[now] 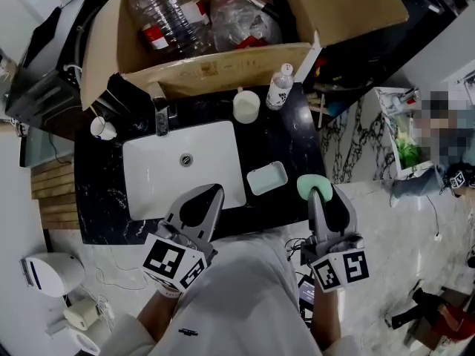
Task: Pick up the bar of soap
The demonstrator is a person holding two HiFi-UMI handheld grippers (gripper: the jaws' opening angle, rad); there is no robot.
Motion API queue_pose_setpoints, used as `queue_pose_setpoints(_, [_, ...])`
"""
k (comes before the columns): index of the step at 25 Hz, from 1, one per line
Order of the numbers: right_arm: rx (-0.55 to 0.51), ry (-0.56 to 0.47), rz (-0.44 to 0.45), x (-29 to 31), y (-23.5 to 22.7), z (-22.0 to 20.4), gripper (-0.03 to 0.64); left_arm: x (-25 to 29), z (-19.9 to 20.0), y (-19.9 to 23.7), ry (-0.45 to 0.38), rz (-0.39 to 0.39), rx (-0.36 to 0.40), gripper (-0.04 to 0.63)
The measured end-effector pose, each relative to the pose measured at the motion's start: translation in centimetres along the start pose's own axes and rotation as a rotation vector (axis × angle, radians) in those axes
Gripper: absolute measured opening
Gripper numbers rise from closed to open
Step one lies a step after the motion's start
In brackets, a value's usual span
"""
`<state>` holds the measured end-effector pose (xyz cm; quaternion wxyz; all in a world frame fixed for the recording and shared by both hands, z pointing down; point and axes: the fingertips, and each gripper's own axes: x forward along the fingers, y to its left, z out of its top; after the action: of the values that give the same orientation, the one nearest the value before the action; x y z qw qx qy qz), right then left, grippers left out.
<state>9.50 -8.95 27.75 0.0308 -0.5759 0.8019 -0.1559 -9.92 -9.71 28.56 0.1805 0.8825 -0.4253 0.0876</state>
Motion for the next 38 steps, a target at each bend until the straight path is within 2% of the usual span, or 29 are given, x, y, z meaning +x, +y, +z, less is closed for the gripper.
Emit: queue_pose_setpoints(38, [-0.018,-0.004,0.015,0.24,-0.27,0.73,0.129,0.69,0.03,-0.13,-0.005,0.002,-0.017,0.006])
